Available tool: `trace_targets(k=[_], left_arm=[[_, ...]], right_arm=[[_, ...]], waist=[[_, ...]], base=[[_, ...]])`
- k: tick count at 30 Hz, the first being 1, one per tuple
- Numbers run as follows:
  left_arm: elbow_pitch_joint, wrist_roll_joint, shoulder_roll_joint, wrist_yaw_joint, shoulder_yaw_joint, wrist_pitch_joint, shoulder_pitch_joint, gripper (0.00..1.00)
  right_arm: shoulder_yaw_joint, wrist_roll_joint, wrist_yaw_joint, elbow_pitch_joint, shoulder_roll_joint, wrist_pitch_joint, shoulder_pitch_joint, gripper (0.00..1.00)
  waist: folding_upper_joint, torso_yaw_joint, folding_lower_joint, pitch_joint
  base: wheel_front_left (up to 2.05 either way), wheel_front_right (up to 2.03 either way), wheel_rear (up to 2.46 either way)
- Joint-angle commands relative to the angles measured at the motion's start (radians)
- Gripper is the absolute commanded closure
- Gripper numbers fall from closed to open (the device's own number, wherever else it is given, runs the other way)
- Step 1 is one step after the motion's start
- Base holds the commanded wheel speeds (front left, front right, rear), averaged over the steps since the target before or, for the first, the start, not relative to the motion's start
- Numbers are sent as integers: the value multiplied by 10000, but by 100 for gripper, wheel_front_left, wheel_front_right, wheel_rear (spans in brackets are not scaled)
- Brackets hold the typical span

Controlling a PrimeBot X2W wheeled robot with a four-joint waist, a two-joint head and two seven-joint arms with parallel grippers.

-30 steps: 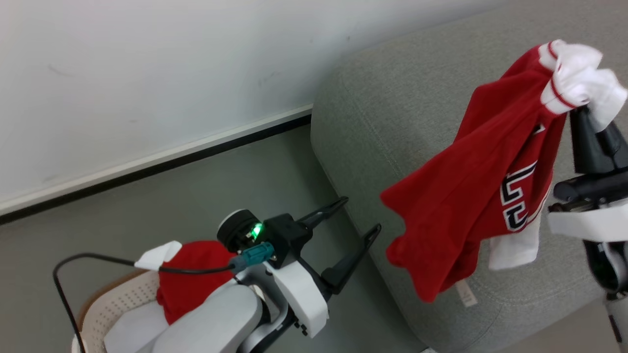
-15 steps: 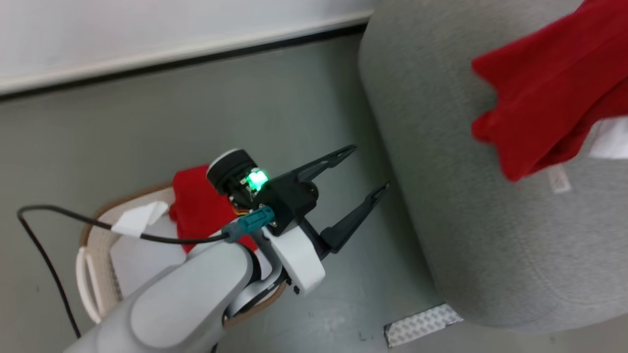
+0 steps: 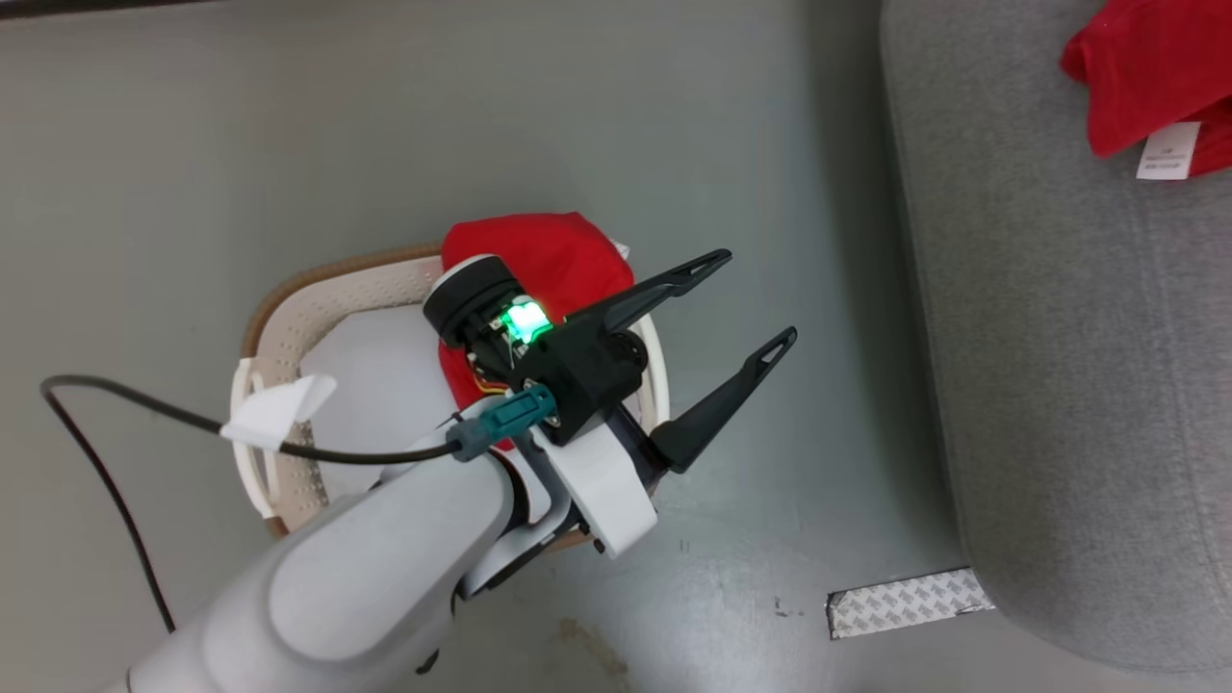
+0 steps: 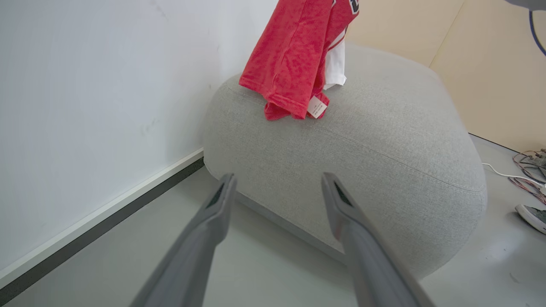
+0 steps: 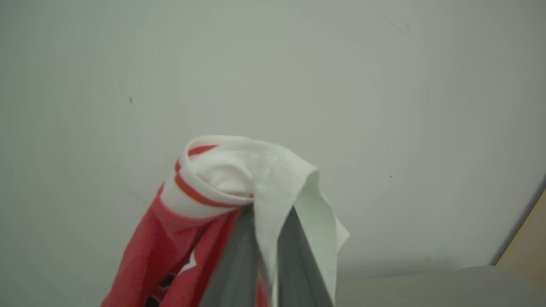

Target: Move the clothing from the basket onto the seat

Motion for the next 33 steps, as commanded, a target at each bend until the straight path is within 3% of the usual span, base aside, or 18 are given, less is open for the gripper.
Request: trace_targets(k=[1, 7, 17, 19, 20, 21, 33], left_arm=[[72, 23, 48, 20, 12, -79, -91, 0], [71, -13, 136, 30, 42, -116, -192, 0], [115, -108, 226, 107, 46, -80, -159, 0], [136, -149, 235, 148, 57, -80, -144, 0], [143, -145, 227, 156, 56, -87, -134, 0], [156, -141, 209, 153, 49, -95, -121, 0], [766, -600, 84, 293, 5, -464, 531, 0]], right_arm=[[129, 156, -25, 481, -334, 148, -124, 100], [522, 226, -25, 2000, -730, 1056, 233, 100], [1540, 1086, -24, 3555, -460, 3083, 439, 100], [1766, 1285, -25, 3664, -505, 3414, 374, 78], [1944, 1359, -25, 3676, -524, 3581, 375, 52], [2058, 1435, -25, 3670, -558, 3670, 362, 0], [3200, 2195, -25, 4293, -665, 5742, 826, 0]], waist=[[0, 226, -3, 199], [0, 391, -3, 391], [0, 453, -3, 349], [0, 431, -3, 279], [0, 422, -3, 238], [0, 412, -3, 193], [0, 189, -3, -1347]], base=[[0, 0, 0], [0, 0, 0], [0, 0, 0], [0, 0, 0], [0, 0, 0], [0, 0, 0], [0, 0, 0]])
